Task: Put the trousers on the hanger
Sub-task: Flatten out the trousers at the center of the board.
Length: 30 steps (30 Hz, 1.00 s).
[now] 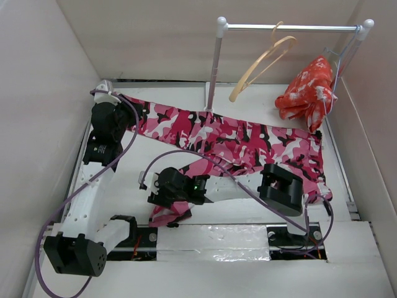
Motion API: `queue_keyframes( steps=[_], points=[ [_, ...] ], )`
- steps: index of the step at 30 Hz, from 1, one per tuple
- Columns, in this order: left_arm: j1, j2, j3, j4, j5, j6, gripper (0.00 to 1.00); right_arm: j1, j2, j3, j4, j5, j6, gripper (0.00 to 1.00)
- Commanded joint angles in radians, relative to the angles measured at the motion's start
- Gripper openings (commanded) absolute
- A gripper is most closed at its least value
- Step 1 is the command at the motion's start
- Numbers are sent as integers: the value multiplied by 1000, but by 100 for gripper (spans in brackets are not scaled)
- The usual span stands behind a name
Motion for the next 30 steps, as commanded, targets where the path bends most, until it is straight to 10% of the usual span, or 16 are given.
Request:
queue_keyframes(
  steps=[1,25,28,30],
  points=[
    [3,-9,-1,55,34,4,17,1,1,56,-96,-24,-35,62],
    [3,-20,-13,75,74,-1,20,29,-19,12,-56,-191,-65,68],
    [3,-21,-10,75,84,-2,20,29,13,62,-96,-146,-73,64],
    [3,-24,-13,79,94,-4,20,29,22,87,-85,-120,-65,39]
  ],
)
